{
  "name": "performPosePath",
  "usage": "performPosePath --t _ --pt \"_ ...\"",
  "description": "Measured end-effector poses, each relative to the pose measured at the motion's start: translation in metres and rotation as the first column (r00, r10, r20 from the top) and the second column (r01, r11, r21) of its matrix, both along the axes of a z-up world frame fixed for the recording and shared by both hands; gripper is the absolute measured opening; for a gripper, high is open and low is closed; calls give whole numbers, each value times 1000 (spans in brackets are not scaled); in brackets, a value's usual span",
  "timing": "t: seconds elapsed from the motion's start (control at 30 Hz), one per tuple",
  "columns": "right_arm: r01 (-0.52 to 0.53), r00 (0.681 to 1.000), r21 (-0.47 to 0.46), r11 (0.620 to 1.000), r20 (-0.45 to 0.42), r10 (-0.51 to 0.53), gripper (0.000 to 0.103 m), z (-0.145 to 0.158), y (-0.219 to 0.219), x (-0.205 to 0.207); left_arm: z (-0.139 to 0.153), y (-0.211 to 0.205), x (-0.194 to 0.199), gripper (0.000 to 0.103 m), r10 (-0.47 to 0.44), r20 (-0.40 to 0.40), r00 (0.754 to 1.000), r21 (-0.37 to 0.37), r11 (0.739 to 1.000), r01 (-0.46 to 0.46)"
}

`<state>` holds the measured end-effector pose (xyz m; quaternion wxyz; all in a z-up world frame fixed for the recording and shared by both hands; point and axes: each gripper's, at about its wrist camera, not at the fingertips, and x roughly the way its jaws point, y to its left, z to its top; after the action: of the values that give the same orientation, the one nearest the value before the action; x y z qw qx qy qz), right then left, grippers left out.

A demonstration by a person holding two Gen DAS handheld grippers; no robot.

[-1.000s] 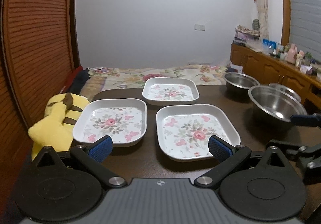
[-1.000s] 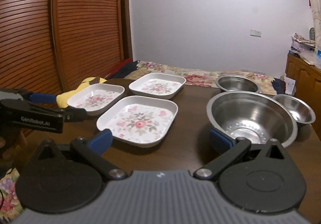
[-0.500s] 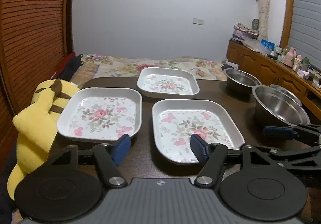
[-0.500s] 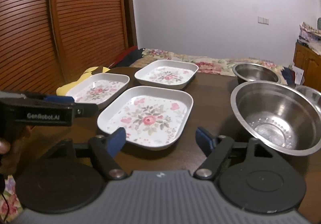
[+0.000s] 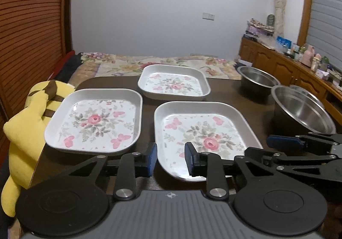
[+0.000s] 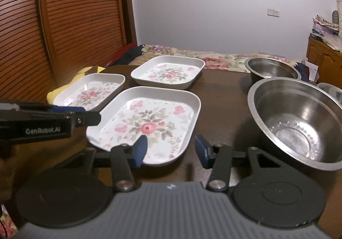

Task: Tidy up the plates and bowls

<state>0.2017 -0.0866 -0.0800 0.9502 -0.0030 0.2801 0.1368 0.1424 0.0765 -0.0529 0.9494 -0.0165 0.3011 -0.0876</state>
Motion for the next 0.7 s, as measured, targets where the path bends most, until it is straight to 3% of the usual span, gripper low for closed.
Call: performPosePath --t 0.23,0.37,0.5,0.7 --pt "20 1000 -9 1000 -11 -20 49 -5 -1 9 -8 0 5 23 11 -20 1000 4 1000 -11" --pt "24 999 7 1000 -30 -24 44 -10 -4 13 -10 1 7 19 15 -26 1000 5 1000 -15" --pt "29 999 21 999 -46 -28 32 -15 -7 16 -14 4 8 13 18 -34 999 -3 1000 -18" --pt "28 998 47 998 -50 -26 28 -18 -11 18 -17 7 7 12 20 -14 1000 -23 1000 -21"
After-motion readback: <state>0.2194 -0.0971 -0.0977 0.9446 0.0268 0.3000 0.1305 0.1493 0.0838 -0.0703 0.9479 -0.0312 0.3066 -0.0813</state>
